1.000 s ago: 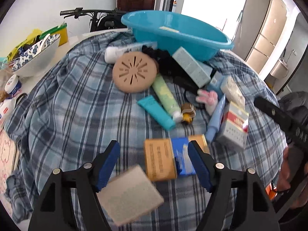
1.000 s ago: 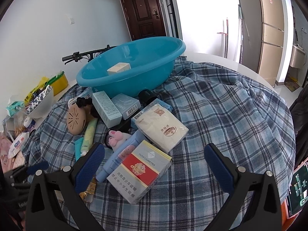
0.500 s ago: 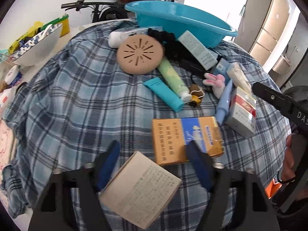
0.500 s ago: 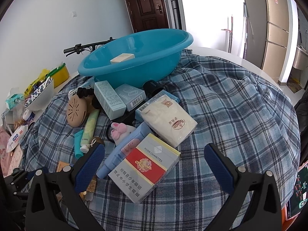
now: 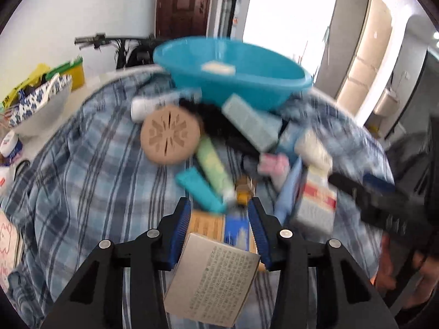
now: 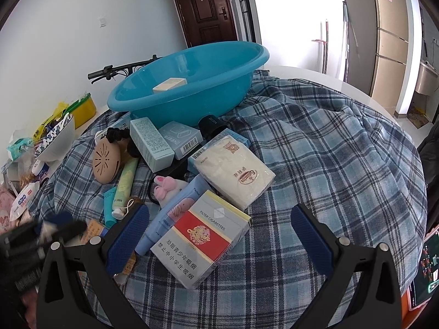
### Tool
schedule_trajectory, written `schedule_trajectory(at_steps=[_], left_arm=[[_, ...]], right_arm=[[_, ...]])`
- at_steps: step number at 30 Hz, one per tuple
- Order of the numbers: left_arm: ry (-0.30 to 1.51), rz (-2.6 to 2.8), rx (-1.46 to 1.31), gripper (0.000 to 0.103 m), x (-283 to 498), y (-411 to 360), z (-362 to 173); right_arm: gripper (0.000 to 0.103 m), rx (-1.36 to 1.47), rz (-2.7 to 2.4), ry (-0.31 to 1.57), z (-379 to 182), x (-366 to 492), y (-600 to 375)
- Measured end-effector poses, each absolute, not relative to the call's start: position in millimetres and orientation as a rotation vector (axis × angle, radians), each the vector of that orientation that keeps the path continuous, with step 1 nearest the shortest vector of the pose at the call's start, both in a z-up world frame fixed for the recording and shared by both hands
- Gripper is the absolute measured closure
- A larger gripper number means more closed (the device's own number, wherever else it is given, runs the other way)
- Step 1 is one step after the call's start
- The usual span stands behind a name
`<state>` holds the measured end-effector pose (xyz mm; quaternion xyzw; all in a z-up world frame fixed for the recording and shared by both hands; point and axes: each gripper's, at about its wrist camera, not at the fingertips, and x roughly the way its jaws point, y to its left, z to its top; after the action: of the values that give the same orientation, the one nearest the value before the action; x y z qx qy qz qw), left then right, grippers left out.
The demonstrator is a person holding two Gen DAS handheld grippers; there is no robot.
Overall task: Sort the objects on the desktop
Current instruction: 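Grasp the cream paper box with the left tool and lift it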
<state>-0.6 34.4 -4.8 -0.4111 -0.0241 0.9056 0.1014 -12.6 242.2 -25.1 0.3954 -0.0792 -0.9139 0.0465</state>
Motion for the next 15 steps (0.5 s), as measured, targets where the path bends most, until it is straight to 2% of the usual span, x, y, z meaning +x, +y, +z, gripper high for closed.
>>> schedule_trajectory(at_steps=[2, 5, 8, 11, 15], left_arm=[[-0.072, 2.663, -1.221, 0.056, -15, 37, -7], [-0.143, 2.587, -1.333, 0.034, -39, 34, -20], [-0.217, 2.540, -1.368, 0.032, -42, 26, -24], [-0.174, 2.566, -1.363, 0.024, -32, 21, -21], [-0.131, 2.570, -1.349, 0.023, -10, 13, -20]], right_arm=[[0.000, 1.203, -2.790, -0.237, -24, -12, 242], [0.000, 1.199, -2.794, -0.239, -24, -12, 243], [0.000, 1.207, -2.793, -0.251, -25, -14, 245], [0.000, 1.197, -2.800, -0.259, -24, -12, 248], [0.000, 1.204, -2.797, -0.277, -25, -14, 250]])
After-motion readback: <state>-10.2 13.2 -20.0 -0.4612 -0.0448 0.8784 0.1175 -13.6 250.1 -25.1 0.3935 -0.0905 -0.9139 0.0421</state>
